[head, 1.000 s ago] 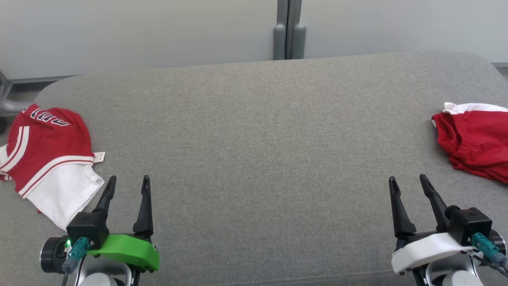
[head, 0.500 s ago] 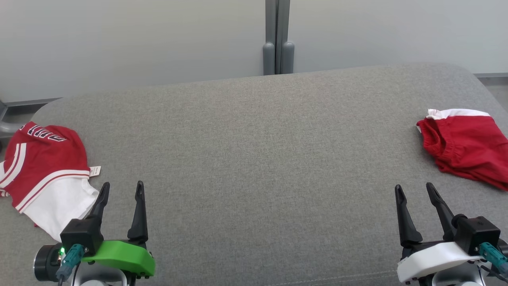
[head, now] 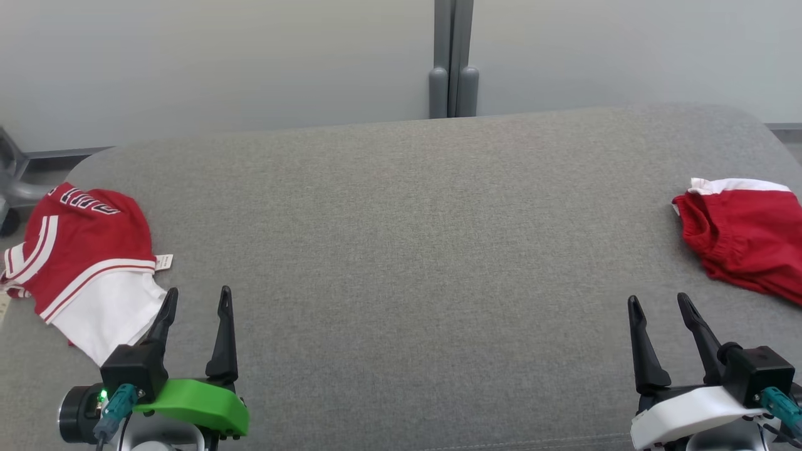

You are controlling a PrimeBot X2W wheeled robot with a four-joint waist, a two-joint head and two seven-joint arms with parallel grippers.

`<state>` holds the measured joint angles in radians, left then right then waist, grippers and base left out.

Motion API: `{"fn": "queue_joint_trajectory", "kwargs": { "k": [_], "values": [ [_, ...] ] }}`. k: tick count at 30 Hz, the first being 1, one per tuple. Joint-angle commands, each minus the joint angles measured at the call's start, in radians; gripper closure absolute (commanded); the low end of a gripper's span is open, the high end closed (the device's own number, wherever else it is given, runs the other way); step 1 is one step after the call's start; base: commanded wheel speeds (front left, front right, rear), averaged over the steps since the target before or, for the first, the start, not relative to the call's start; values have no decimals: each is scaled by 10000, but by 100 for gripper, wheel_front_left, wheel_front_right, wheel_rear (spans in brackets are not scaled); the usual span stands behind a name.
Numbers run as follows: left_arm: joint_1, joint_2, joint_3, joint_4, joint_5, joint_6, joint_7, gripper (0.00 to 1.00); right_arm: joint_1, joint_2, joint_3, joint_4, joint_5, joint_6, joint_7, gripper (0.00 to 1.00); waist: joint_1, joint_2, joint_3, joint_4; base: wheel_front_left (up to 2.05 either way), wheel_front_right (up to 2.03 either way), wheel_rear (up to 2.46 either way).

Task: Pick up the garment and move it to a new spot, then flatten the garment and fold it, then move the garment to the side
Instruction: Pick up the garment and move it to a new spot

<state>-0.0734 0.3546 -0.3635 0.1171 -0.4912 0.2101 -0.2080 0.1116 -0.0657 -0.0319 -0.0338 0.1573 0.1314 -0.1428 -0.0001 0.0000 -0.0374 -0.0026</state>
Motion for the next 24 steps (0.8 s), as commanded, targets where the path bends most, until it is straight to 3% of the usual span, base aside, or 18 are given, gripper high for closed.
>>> {"fn": "queue_joint_trajectory", "kwargs": {
  "k": [1,16,24],
  "values": [
    [-156,-23,-12,40,-12,-3,-46,0,122,15,3,-48,8,-14,-50,0,1,0,-2,290,0,0,0],
    [-283,-151,38,43,-154,159,-125,0,76,96,627,-39,244,-14,-113,0,1,0,-178,3576,0,0,0],
    [-299,-125,209,76,-283,179,-230,0,-35,125,883,127,349,-14,-155,0,1,0,-197,4701,0,0,0]
  ]
}}
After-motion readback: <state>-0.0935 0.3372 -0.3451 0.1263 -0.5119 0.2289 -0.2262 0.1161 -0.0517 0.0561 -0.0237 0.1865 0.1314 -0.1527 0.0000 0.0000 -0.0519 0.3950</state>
